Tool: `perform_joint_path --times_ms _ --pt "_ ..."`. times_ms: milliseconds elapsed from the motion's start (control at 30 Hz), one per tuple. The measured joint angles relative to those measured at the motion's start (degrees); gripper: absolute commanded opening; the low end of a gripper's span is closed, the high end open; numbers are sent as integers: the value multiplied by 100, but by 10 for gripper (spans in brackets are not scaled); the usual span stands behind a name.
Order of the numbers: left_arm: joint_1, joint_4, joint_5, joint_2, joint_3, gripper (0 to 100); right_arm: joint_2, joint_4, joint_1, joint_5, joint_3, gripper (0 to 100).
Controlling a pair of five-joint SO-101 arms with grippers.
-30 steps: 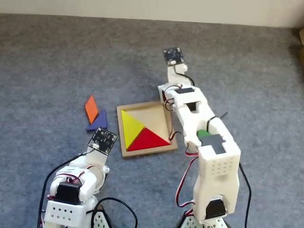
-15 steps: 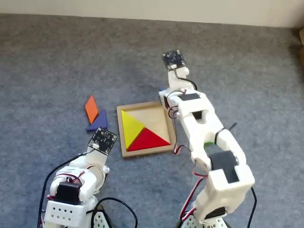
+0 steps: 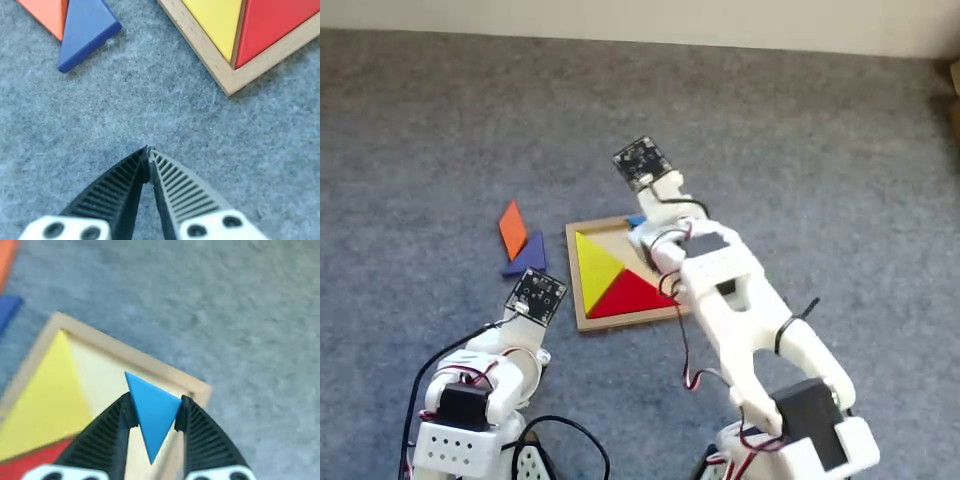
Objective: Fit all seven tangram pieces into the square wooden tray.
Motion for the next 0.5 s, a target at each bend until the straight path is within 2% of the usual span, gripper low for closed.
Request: perform_joint_path --times_ms 233,500 --pt "0 0 0 0 0 7 -26 0 -237 -695 18 5" --pt "0 0 0 0 0 7 -26 0 -273 -2963 18 9"
